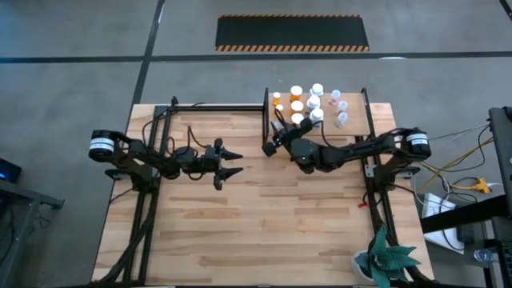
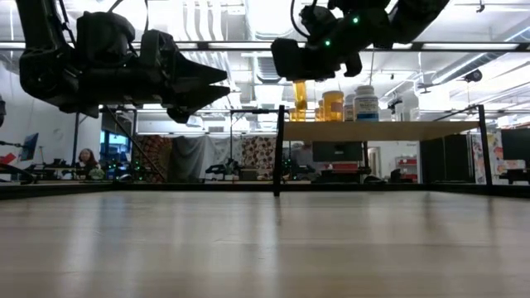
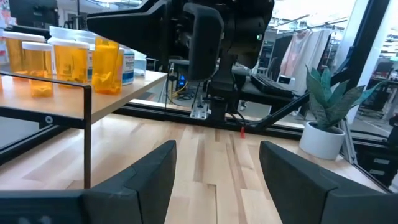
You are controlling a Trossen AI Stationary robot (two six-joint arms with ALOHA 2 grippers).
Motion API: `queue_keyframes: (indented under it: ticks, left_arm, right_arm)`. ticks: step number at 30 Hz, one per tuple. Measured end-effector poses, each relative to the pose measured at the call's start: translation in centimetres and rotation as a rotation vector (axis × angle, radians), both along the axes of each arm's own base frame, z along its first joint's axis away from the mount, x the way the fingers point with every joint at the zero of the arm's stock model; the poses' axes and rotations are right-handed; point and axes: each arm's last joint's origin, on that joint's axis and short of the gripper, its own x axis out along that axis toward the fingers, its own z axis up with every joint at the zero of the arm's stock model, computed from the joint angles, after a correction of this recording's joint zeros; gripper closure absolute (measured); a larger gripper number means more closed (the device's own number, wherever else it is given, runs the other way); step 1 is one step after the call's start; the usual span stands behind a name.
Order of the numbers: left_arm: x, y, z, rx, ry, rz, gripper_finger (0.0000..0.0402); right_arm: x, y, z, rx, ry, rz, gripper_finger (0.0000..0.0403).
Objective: Pick and place medicine bottles onto shelf by color
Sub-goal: Put the small orange pill bottle on the shelf aligned with the other small orange pill bottles
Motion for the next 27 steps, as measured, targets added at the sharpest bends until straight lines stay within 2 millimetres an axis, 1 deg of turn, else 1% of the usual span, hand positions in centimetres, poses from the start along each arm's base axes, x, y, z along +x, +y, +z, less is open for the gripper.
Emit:
queue_keyframes:
  ticks: [7, 14, 20, 27]
  left_arm:
    - [0.0, 0.0, 0.0, -0.001, 0.001, 0.008, 0.0186]
    - [0.0, 0.0, 0.0, -0.001, 0.001, 0.008, 0.0186]
    - [-0.1, 0.0, -0.1, -0.001, 0.004, 0.008, 0.0186]
    - [-0.1, 0.0, -0.1, -0.002, 0.006, 0.008, 0.0186]
  right_arm:
    - [0.0, -1.0, -0.2, 0.031, -0.057, -0.042, 0.0298]
    - [-0.1, -1.4, -0.2, 0.037, -0.076, -0.070, 0.0298]
    - [0.2, -1.8, -1.3, 0.046, -0.069, -0.126, 0.0298]
    - [0.2, -2.5, -1.8, 0.048, -0.084, -0.198, 0.0298]
